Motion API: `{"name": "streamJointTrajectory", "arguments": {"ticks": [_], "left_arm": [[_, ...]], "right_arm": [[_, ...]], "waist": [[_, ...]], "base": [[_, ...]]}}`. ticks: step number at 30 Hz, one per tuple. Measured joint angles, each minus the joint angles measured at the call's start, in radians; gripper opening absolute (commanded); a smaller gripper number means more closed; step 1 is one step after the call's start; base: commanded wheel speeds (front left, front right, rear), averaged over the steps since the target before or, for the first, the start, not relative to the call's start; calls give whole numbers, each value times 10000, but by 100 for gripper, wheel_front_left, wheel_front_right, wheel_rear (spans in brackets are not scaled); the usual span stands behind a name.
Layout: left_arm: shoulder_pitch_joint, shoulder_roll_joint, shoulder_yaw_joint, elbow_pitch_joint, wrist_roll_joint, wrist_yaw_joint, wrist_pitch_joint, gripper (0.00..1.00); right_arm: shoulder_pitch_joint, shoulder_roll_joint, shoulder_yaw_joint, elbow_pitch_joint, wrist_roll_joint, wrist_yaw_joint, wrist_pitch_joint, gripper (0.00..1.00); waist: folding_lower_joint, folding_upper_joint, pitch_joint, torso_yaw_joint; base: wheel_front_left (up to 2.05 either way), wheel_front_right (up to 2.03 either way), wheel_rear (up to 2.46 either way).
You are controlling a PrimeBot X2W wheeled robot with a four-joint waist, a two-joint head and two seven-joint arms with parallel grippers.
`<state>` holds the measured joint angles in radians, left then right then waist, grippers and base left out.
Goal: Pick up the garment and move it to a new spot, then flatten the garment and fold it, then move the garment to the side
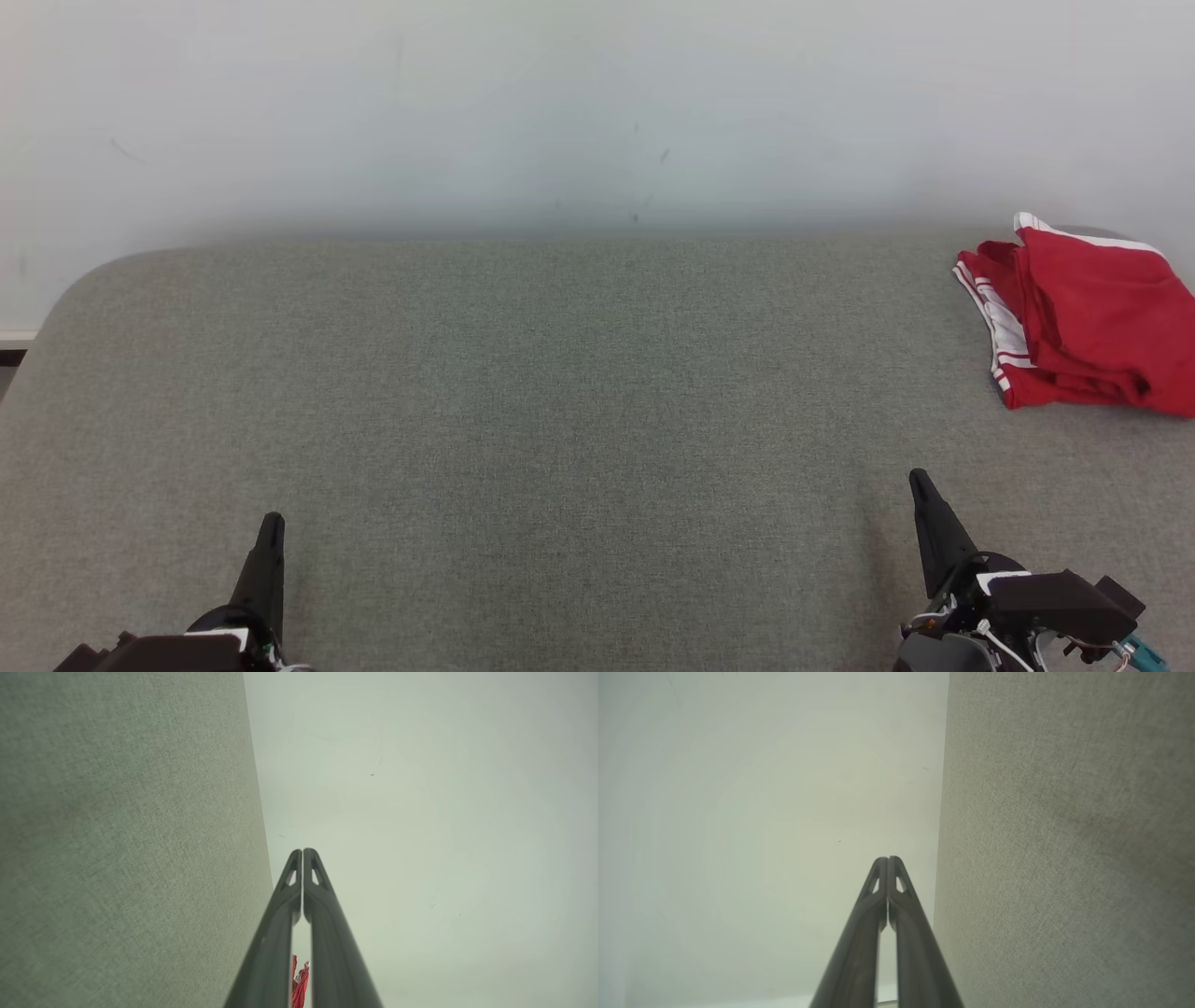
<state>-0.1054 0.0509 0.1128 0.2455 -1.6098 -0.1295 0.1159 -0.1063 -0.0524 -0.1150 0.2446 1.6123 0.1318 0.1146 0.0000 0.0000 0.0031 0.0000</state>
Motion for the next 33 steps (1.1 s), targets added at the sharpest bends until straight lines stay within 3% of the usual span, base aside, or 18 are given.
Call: {"name": "streamJointTrajectory", "arguments": {"ticks": [33], "left_arm": [[-10, -2, 0, 0, -2, -2, 0, 0]], "right_arm": [[-1, 2, 2, 4, 0, 0, 0, 0]], "waist": [[0, 0, 0, -1]], "base": [[0, 0, 0]]}}
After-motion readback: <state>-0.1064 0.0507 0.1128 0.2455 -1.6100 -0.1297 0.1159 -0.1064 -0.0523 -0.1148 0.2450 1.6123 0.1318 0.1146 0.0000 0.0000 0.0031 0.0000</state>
